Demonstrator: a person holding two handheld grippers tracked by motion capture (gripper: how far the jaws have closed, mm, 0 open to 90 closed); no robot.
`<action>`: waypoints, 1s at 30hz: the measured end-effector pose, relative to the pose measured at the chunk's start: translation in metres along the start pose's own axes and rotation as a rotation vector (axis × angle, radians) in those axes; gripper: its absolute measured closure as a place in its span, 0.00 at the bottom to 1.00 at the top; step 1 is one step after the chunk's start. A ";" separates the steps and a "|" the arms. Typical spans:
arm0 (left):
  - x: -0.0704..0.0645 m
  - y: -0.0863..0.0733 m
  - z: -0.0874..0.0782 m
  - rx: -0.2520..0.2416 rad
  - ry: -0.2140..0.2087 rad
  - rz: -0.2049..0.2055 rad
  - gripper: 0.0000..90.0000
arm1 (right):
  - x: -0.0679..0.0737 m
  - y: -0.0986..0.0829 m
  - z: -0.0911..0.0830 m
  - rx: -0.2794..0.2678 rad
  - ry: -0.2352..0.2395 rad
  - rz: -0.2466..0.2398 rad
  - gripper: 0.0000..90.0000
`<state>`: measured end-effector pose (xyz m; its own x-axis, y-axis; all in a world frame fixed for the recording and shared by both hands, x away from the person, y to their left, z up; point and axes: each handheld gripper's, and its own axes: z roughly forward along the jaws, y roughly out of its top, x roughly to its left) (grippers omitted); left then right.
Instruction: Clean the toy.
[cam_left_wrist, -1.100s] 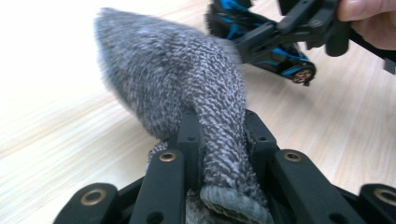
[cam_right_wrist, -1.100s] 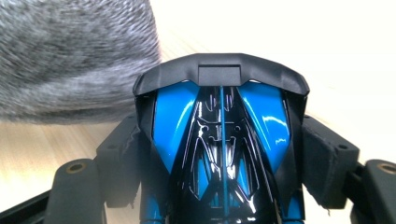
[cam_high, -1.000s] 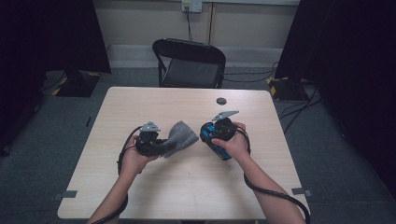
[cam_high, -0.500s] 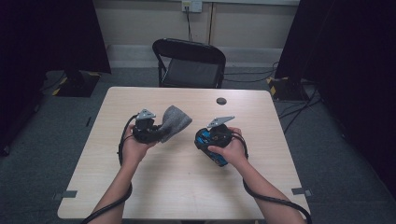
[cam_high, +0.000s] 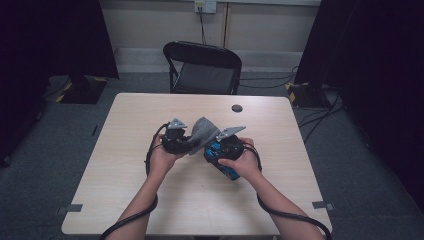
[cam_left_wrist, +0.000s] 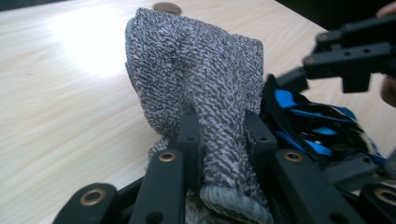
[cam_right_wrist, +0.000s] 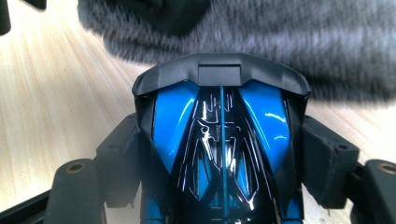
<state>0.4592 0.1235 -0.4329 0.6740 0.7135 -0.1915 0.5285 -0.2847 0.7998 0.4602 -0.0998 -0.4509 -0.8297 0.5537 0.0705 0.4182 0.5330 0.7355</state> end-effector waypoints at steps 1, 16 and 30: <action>-0.002 -0.001 0.002 0.015 -0.016 0.009 0.81 | 0.000 0.000 0.000 -0.003 -0.001 0.003 0.29; -0.009 -0.008 -0.003 0.023 -0.089 -0.012 0.81 | -0.012 0.001 -0.002 0.003 -0.054 0.024 0.29; -0.019 -0.017 -0.008 0.039 -0.151 0.016 0.81 | -0.029 0.000 -0.010 0.009 -0.101 0.056 0.29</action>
<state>0.4333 0.1206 -0.4383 0.7506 0.6053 -0.2648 0.5349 -0.3216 0.7813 0.4808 -0.1228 -0.4461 -0.7639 0.6440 0.0425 0.4662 0.5051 0.7263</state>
